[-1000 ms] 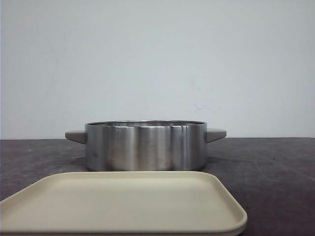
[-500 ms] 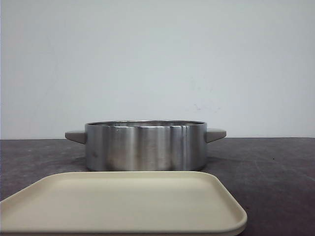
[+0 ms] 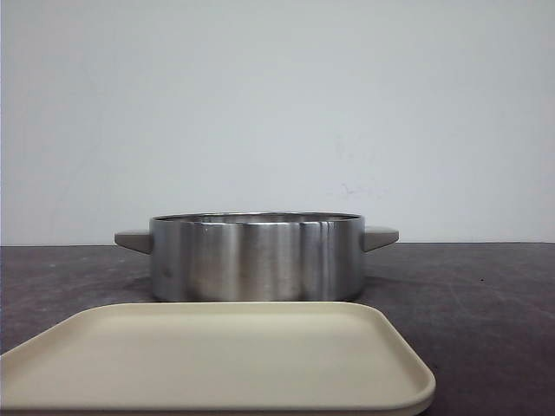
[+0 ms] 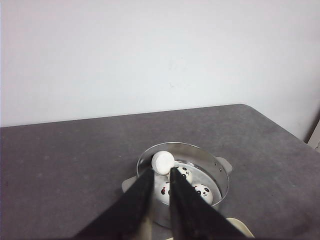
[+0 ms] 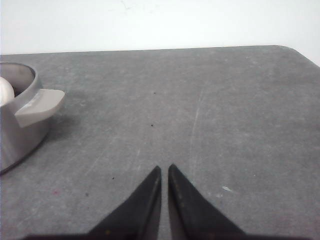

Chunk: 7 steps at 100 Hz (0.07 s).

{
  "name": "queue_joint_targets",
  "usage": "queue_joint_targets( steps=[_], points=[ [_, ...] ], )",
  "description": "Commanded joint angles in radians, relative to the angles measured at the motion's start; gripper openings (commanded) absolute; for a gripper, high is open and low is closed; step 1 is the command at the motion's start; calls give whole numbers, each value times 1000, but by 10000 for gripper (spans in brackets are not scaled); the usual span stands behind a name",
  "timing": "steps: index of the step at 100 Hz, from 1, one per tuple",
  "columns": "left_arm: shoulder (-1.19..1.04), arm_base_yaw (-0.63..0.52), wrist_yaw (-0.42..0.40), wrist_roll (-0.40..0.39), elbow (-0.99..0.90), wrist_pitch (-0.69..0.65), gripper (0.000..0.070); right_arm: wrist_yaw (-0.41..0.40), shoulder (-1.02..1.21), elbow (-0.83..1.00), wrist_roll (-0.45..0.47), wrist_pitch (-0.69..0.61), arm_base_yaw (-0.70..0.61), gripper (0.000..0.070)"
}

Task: Steam buns

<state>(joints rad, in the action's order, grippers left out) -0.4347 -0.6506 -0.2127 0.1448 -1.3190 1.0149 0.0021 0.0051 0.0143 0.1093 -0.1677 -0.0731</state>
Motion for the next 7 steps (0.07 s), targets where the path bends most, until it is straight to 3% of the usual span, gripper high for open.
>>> queue_joint_targets(
  steps=[1,7],
  points=[
    [-2,-7,-5,-2,-14,-7,11,-2,-2,-2,10,10,-3,16],
    [-2,-7,-13,-45,-14,-11,11,-2,-2,-2,10,10,-3,16]
  ],
)
